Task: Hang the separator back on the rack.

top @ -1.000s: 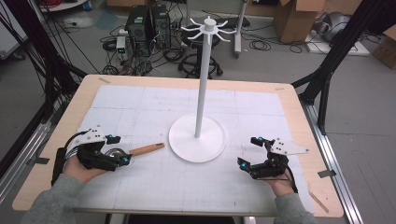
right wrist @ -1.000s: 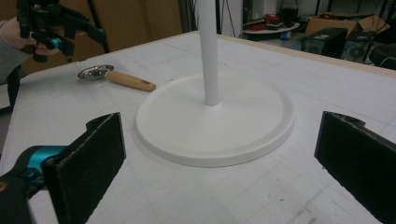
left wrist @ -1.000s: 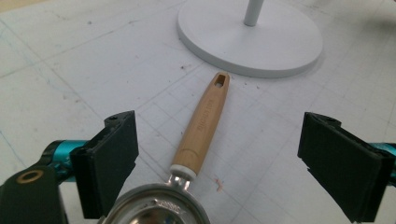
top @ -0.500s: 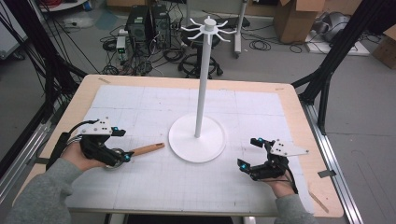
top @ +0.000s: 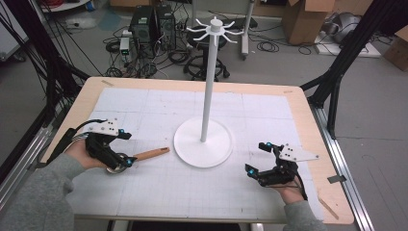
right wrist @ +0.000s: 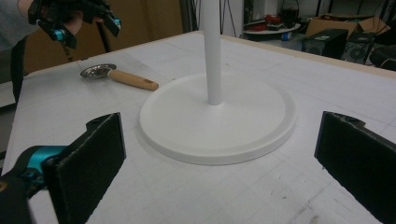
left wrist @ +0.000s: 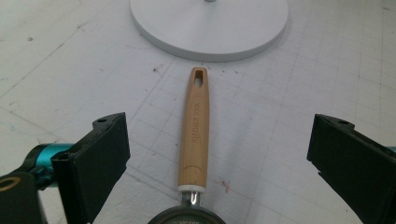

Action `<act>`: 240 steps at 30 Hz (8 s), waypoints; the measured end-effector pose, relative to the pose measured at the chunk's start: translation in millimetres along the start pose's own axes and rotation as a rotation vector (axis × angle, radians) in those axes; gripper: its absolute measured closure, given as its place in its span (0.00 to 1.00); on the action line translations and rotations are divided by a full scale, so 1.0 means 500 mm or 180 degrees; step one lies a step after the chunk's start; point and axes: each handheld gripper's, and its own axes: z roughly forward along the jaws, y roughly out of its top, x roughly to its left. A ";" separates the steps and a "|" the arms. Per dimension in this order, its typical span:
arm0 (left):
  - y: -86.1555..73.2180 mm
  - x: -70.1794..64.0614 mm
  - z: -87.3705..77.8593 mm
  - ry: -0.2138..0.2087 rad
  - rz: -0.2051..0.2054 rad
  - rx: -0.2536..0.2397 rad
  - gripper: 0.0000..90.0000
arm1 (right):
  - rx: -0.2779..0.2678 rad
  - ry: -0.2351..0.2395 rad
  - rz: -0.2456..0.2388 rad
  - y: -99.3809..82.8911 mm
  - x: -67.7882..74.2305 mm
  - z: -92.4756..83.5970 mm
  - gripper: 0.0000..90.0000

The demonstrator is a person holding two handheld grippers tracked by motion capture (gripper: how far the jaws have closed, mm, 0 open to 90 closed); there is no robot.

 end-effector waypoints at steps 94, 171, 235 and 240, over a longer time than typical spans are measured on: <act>-0.008 0.044 0.098 -0.0248 0.0251 0.1377 0.76 | 0.0007 0.0011 0.0016 -0.008 0.002 -0.012 0.01; 0.028 -0.005 -0.003 0.0184 -0.0188 -0.0611 0.77 | -0.0009 0.0000 0.0030 -0.007 0.005 -0.011 0.01; 0.210 -0.094 -0.066 0.0546 -0.0244 -0.1606 0.77 | -0.0074 -0.0008 0.0082 -0.005 0.006 -0.018 0.01; 0.226 -0.099 -0.068 0.0550 -0.0211 -0.1605 0.77 | -0.0084 -0.0013 0.0067 -0.005 0.005 -0.019 0.01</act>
